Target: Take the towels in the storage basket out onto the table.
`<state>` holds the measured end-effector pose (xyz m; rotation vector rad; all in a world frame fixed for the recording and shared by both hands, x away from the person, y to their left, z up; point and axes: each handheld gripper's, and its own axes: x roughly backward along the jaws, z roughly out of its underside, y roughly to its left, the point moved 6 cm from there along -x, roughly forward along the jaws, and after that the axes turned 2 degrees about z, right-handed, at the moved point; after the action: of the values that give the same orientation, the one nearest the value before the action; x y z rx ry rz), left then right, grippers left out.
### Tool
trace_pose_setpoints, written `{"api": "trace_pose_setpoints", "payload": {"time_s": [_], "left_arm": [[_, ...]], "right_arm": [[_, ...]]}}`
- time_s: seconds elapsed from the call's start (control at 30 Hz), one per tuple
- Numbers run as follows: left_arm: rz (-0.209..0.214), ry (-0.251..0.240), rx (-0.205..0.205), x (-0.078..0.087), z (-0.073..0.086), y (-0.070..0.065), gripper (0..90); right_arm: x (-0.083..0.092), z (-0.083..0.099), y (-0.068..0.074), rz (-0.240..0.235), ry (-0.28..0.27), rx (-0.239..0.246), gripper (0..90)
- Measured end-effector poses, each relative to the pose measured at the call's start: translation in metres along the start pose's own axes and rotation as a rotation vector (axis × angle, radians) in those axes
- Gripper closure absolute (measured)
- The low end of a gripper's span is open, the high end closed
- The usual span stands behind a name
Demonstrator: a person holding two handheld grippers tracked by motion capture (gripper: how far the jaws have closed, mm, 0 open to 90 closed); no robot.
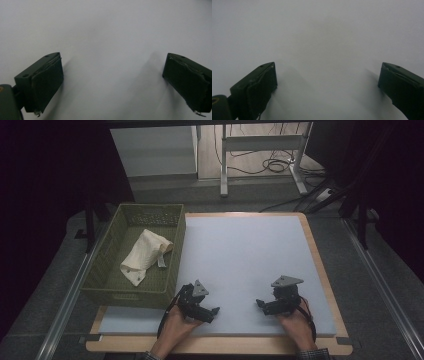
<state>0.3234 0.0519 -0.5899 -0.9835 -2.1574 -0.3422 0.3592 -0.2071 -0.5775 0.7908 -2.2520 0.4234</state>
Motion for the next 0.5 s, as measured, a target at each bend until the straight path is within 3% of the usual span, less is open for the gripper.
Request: {"api": "trace_pose_setpoints", "payload": {"time_s": [0.5], "left_arm": [[-0.009, 0.011, 0.018, -0.0008, -0.001, -0.0009, 3.1]], "right_arm": [[0.0, 0.0, -0.0001, 0.001, 0.0, 0.002, 2.3]]}}
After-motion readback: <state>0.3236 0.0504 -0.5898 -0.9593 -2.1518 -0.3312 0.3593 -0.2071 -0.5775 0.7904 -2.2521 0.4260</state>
